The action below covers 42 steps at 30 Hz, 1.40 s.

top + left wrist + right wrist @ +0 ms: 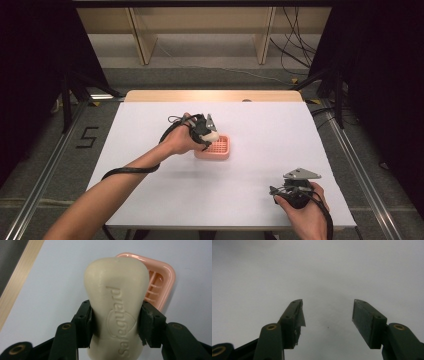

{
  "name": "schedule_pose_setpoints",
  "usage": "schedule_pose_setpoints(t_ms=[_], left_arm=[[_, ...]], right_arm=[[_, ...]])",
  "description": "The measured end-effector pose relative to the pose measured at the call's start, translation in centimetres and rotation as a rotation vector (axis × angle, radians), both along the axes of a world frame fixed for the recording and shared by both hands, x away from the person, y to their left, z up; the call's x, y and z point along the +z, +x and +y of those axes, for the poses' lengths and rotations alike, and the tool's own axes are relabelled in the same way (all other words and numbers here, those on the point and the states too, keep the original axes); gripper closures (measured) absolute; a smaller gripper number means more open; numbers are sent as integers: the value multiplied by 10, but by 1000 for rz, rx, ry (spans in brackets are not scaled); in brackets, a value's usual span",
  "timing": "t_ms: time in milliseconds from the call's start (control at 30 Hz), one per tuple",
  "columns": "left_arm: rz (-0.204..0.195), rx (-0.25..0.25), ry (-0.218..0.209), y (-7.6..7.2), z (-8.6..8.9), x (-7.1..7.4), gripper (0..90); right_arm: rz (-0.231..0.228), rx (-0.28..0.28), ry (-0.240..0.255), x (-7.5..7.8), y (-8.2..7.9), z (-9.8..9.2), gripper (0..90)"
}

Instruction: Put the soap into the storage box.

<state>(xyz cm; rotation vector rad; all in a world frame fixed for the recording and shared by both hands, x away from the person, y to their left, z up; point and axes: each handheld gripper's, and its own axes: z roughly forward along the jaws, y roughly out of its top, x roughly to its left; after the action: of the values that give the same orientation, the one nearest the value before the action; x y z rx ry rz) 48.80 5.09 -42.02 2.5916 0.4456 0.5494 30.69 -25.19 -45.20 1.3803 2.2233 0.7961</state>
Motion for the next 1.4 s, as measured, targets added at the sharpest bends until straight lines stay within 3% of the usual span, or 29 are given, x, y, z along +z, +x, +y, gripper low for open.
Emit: schedule_pose_setpoints(t_ms=[333, 800, 1200, 1300, 1400], left_arm=[[5, -9, 3, 2, -4, -5, 495], [23, -9, 0, 7, -8, -12, 495], [32, -8, 26, 10, -11, -20, 489], [31, 1, 16, 10, -12, -21, 481], [24, 8, -29, 9, -12, -16, 449]], right_arm=[[15, -30, 1, 1, -2, 2, 424], [10, -17, 2, 0, -1, 1, 424], [2, -22, 11, -1, 0, 2, 423], [5, -11, 2, 0, -1, 1, 423], [5, -28, 15, -1, -1, 2, 423]])
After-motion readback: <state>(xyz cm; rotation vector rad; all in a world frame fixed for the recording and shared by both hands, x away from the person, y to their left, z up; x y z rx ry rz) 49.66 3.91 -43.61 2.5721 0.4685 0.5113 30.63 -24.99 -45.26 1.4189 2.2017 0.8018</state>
